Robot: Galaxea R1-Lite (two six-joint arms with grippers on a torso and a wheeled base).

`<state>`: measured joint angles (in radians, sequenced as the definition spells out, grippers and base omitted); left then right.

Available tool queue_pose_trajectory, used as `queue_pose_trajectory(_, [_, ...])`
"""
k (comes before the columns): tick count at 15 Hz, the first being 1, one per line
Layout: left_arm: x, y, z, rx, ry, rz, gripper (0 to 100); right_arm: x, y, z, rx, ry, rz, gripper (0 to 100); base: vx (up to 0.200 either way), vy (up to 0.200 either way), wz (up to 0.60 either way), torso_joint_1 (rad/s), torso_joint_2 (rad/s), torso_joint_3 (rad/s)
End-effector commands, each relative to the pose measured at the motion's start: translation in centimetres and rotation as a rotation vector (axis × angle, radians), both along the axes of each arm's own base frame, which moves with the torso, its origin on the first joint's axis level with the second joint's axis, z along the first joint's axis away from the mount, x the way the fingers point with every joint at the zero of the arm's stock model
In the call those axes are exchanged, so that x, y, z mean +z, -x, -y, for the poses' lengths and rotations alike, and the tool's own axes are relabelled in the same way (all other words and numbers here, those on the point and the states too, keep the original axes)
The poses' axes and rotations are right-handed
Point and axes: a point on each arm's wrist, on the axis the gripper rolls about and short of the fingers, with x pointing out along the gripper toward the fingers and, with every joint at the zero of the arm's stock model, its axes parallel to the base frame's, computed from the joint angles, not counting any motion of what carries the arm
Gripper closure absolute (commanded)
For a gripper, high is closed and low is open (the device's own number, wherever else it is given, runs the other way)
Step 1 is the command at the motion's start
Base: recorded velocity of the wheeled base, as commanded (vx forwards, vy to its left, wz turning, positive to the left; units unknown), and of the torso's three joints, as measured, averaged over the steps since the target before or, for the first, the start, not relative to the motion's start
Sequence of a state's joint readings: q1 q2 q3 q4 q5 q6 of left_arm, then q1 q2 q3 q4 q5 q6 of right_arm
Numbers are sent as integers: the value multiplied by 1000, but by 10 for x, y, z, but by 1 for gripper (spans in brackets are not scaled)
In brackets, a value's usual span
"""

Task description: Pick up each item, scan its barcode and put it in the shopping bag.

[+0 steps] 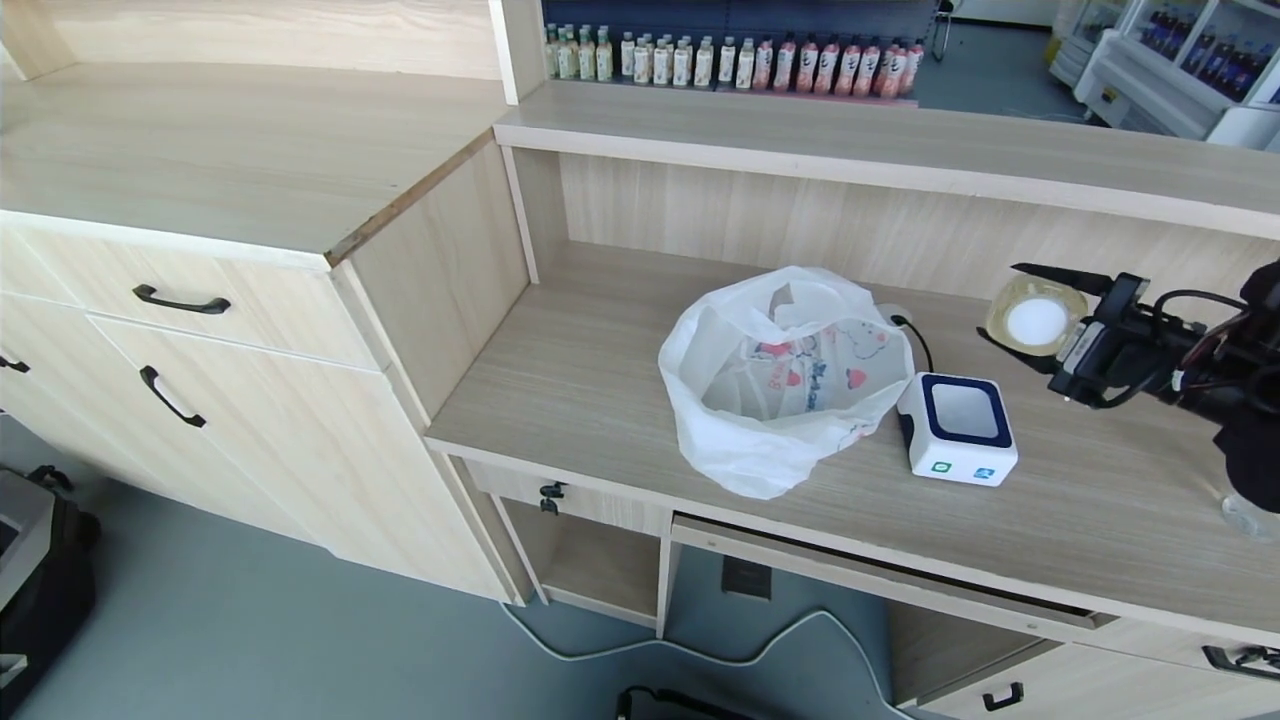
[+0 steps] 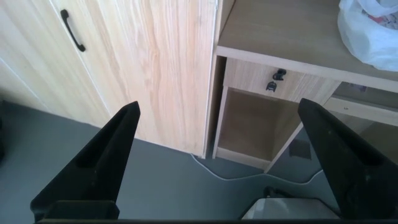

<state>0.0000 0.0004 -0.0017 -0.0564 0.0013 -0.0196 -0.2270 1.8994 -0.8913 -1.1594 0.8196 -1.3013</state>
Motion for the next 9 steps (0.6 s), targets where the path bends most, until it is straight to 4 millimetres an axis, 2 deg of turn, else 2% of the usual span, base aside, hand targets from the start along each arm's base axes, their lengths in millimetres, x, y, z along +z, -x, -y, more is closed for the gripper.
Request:
queue_pose_trajectory(1, [0, 0, 0, 0, 0, 1, 0, -21, -4, -3, 32, -12, -65, 100, 0, 0, 0, 0, 0, 0])
queue_pose_trajectory(5, [0, 0, 0, 0, 0, 1, 0, -36, -6, -5, 56, -11, -89, 100, 0, 0, 0, 0, 0, 0])
queue_pose_trajectory(9, [0, 0, 0, 0, 0, 1, 0, -47, -12, -24, 110, -13, -95, 100, 0, 0, 0, 0, 0, 0])
